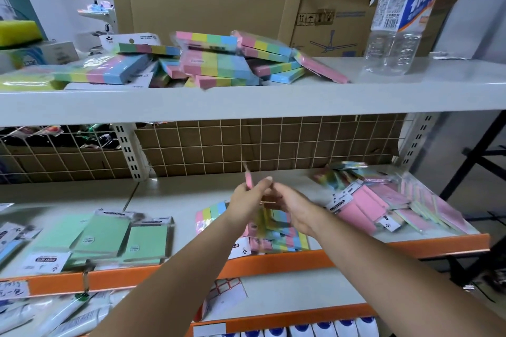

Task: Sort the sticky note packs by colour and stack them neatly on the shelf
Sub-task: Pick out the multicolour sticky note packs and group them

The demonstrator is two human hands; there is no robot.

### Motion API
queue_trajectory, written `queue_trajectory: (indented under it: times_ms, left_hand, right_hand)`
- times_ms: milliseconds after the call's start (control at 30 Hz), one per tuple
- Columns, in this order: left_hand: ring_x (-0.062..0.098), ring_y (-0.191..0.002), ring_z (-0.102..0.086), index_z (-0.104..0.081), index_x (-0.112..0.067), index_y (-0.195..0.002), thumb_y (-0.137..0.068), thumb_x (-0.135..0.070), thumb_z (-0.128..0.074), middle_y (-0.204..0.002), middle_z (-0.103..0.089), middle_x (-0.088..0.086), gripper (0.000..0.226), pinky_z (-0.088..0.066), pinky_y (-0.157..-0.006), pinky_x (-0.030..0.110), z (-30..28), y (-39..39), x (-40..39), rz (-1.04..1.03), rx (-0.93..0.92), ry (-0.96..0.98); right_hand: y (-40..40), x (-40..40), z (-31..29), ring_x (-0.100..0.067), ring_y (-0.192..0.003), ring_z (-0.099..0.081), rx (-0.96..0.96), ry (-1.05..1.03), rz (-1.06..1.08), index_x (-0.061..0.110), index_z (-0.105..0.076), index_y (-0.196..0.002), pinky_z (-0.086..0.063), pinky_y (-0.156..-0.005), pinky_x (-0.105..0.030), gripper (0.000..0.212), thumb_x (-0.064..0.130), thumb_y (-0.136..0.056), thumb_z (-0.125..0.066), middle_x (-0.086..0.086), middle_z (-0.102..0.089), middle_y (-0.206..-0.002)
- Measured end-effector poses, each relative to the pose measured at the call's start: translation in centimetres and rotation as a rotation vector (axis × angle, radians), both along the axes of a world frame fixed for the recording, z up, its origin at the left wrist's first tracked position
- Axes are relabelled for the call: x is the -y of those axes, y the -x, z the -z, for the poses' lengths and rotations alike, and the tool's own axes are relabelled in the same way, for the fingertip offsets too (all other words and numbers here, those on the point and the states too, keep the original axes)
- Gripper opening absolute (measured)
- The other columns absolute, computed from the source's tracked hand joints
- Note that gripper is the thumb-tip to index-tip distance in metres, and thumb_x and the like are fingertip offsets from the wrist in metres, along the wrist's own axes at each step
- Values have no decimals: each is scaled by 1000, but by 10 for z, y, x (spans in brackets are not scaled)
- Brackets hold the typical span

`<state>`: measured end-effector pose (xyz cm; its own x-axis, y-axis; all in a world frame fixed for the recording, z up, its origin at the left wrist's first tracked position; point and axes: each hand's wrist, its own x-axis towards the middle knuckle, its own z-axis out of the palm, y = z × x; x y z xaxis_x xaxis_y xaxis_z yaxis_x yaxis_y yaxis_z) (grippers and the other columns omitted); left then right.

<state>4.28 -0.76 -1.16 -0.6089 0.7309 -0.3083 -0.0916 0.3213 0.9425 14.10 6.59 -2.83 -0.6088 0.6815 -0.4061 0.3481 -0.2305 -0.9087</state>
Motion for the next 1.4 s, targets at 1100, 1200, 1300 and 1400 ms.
queue_trajectory:
  times_ms: [1100,1200,1300,1400]
  left_hand:
    - [25,-67,-53,-50,-3,-81,-90,0,-42,-84,-53,15,12,-45,-57,31,44,107,77,-405,199,61]
    - [26,-69,-52,-49,-6,-79,-91,-2,-42,-82,-52,15,15,-42,-57,29,52,105,78,-361,179,135]
    - [27,-78,-49,-52,-4,-99,-94,-7,-44,-93,-49,15,9,-42,-59,28,55,101,73,-273,77,209]
    - [28,-85,-49,-56,-4,-108,-92,-14,-53,-101,-55,16,19,-42,-63,27,58,99,66,-191,-101,280]
  right_hand:
    - [-9,-19,35,-23,-129,-47,413,-280,-35,14,-30,-149,-40,-105,-32,88,43,-79,-74,-7,-43,-147]
    - [-9,-21,35,-21,-126,-48,413,-257,-23,16,-33,-148,-44,-98,-31,85,39,-78,-76,-5,-43,-145]
    - [-13,-24,35,-21,-119,-50,437,-227,-21,23,-37,-145,-49,-90,-32,82,34,-75,-78,-2,-44,-144]
    - [-18,-25,35,-20,-113,-54,439,-183,-1,27,-40,-142,-49,-88,-32,84,29,-69,-81,-3,-50,-136]
